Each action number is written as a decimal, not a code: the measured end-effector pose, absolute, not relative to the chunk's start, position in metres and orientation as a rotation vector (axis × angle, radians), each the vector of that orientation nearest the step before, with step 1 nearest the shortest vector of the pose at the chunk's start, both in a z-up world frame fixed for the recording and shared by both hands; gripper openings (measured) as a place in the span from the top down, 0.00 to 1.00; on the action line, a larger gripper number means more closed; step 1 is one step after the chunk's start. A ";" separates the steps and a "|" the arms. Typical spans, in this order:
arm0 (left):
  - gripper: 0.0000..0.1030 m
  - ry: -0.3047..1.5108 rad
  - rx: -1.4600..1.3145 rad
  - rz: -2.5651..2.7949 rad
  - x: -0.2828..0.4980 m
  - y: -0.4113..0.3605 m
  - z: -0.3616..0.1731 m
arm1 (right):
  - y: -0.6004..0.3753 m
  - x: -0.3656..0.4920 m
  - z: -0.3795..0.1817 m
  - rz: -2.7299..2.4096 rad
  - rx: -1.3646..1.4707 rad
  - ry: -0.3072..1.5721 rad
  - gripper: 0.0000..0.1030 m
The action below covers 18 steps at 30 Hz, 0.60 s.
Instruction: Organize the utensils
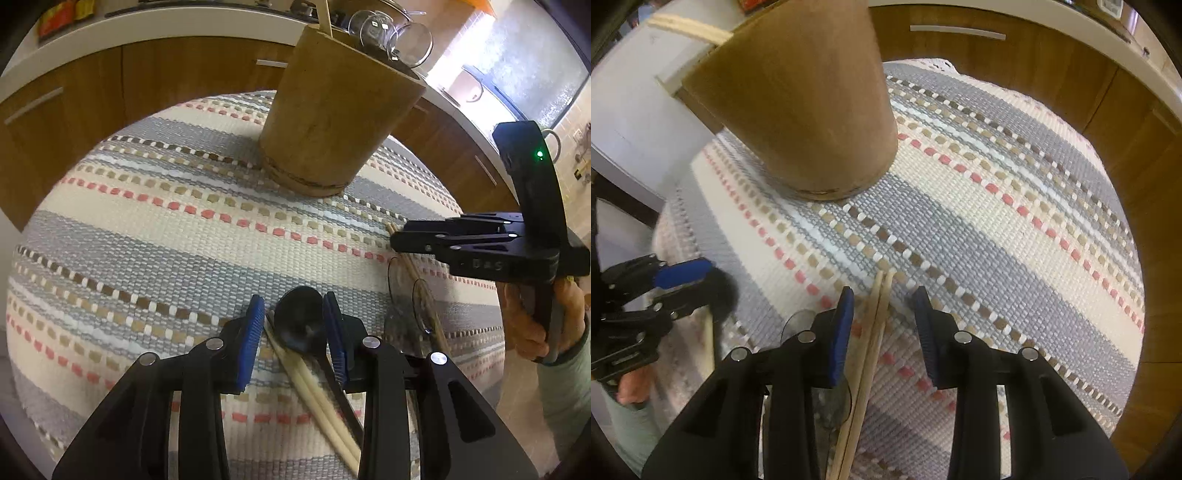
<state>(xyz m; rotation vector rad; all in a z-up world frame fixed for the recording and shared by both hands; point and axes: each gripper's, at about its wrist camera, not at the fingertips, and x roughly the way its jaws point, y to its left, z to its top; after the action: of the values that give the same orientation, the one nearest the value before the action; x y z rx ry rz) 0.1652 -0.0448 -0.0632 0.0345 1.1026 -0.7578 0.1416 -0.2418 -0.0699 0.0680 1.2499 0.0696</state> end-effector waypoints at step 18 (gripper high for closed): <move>0.96 1.012 0.276 -0.663 0.143 -0.103 -0.056 | -0.233 0.097 -0.073 0.083 -0.108 1.200 0.91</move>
<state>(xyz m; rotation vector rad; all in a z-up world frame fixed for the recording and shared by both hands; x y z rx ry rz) 0.1430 -0.1029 -0.0558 0.2760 1.0121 -0.6635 0.0969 -0.2327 -0.0727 -0.1079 1.2000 0.0830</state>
